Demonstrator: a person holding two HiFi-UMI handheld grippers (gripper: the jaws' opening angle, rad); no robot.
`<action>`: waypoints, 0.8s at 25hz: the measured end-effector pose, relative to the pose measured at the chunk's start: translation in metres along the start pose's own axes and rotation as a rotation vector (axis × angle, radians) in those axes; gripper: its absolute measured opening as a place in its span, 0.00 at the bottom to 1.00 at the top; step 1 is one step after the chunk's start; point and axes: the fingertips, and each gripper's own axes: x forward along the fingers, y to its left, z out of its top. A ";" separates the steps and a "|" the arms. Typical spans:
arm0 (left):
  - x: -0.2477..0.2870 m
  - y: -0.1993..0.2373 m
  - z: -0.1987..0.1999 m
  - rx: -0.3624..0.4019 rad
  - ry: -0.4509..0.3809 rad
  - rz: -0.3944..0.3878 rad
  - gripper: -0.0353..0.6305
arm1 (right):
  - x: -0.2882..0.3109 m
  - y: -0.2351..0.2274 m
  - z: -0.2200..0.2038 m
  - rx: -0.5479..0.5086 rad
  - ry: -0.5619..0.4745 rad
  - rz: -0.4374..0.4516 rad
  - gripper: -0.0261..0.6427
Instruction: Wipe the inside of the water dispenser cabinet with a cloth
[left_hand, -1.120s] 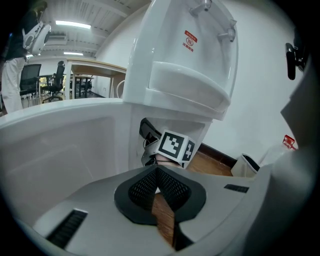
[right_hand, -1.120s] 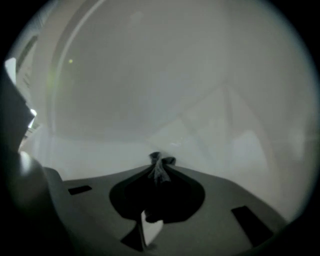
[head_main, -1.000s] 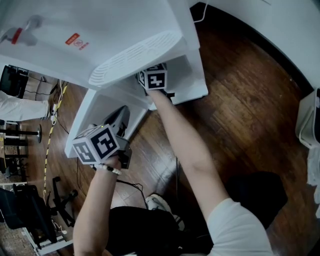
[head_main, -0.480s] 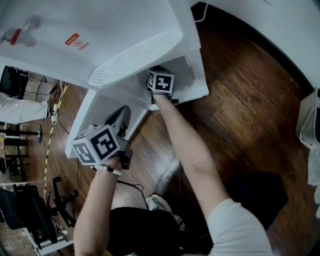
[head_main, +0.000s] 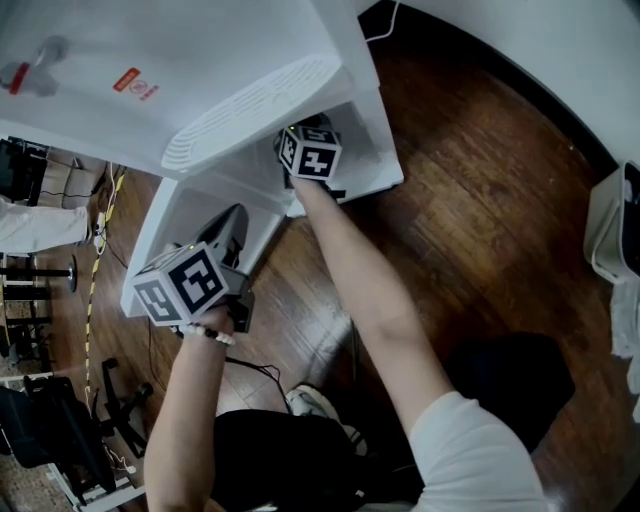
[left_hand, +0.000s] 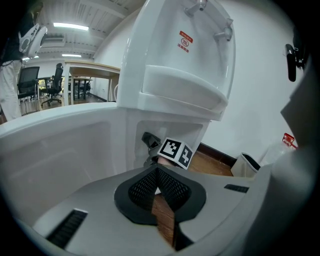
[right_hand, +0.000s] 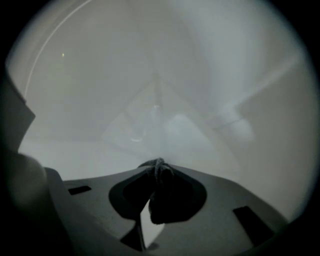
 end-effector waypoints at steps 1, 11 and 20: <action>0.001 0.000 0.000 0.001 0.000 0.002 0.04 | 0.000 0.007 0.009 0.006 -0.025 0.016 0.12; 0.006 -0.004 0.001 -0.009 -0.001 -0.001 0.04 | -0.014 0.050 0.072 0.075 -0.159 0.138 0.12; 0.008 -0.007 -0.001 -0.010 0.002 -0.001 0.04 | -0.001 -0.005 0.010 0.122 0.003 -0.006 0.12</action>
